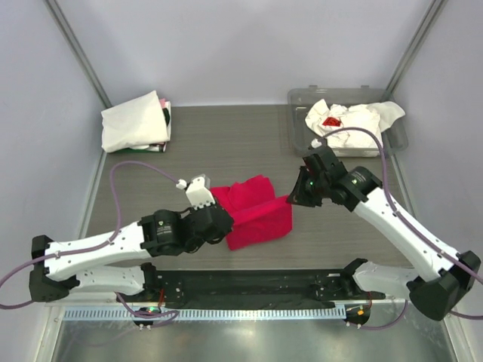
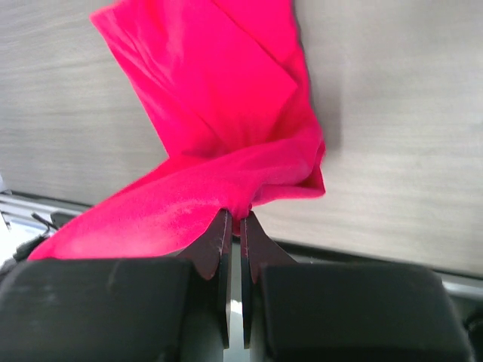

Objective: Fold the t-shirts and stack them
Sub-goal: Fold the tshirt, then neatly place the folded tshirt to the corner

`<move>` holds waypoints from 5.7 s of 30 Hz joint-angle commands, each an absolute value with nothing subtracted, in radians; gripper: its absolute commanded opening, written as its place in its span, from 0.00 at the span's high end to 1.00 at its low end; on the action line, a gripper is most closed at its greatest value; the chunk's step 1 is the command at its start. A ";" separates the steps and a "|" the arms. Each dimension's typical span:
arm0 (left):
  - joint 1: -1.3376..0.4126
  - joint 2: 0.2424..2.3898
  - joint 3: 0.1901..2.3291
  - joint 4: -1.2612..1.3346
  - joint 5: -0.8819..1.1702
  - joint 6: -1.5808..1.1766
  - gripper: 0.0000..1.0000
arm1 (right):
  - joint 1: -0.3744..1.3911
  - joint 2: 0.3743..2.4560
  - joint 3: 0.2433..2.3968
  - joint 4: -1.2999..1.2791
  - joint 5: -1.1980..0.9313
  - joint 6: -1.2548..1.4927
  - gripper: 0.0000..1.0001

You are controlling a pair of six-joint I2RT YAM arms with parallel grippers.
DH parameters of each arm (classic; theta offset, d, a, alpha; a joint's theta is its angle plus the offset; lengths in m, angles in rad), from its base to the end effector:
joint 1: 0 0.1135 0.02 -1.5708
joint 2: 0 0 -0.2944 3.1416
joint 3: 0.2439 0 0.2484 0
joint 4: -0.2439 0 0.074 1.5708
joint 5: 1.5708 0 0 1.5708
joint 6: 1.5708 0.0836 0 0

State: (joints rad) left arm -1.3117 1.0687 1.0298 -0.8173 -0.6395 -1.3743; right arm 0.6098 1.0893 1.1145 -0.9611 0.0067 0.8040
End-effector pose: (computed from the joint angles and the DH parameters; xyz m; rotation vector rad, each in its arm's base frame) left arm 0.1030 -0.1940 0.3156 -0.3547 2.2807 -0.6618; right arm 0.1779 0.1236 0.3136 0.2550 2.5883 0.5484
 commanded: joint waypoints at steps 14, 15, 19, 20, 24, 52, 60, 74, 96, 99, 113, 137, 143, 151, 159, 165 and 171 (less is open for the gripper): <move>-0.827 1.002 0.956 -0.678 -0.384 -1.098 1.00 | 0.540 1.554 1.478 -0.858 0.041 0.591 0.99; -0.799 1.018 0.956 -0.666 -0.341 -1.073 1.00 | 0.535 1.575 1.492 -0.857 0.034 0.583 0.99; -0.677 1.072 0.969 -0.618 -0.235 -1.014 1.00 | 0.523 1.693 1.558 -0.856 0.012 0.568 0.99; -0.631 1.087 0.974 -0.600 -0.216 -1.003 1.00 | 0.517 1.709 1.572 -0.856 0.014 0.566 0.99; -0.531 1.184 0.997 -0.558 -0.130 -0.953 1.00 | 0.500 1.810 1.661 -0.854 0.014 0.555 0.99; -0.282 1.470 1.240 -0.676 -0.005 -0.771 0.42 | 0.456 1.781 1.380 -0.523 -0.210 0.595 0.42; -0.308 1.250 1.020 -0.666 0.034 -0.813 0.45 | 0.576 1.710 1.098 -0.426 -0.161 0.670 0.65; -0.327 1.091 0.942 -0.684 0.067 -0.824 0.50 | 0.661 1.493 1.172 -0.600 -0.041 0.689 0.44; -0.561 1.474 0.750 -0.281 0.111 -0.960 0.64 | 0.569 1.773 0.842 -0.160 -0.399 0.627 0.83; -0.568 1.496 0.716 -0.284 0.091 -0.943 0.67 | 0.558 1.767 0.769 -0.137 -0.391 0.621 0.83; -0.643 1.312 0.511 -0.314 0.008 -1.035 0.71 | 0.560 1.586 0.693 -0.377 -0.121 0.583 0.79; -0.660 1.015 0.611 -0.267 -0.147 -0.930 0.08 | 0.566 1.301 0.883 -0.776 0.074 0.612 0.39; -0.654 1.207 0.568 -0.005 -0.121 -0.957 0.02 | 0.569 1.238 0.888 -0.782 0.032 0.630 0.38; -0.634 1.443 0.560 0.210 -0.107 -1.060 0.11 | 0.589 1.161 0.845 -0.756 -0.032 0.675 0.39; -0.655 1.562 0.506 0.343 -0.080 -1.140 0.43 | 0.591 1.169 0.844 -0.746 -0.038 0.669 0.38; -0.653 1.551 0.540 0.306 -0.075 -1.077 0.96 | 0.591 1.154 0.850 -0.747 -0.057 0.666 0.38; -0.586 1.451 0.779 -0.093 -0.127 -0.859 1.00 | 0.591 1.092 0.865 -0.761 -0.071 0.673 0.38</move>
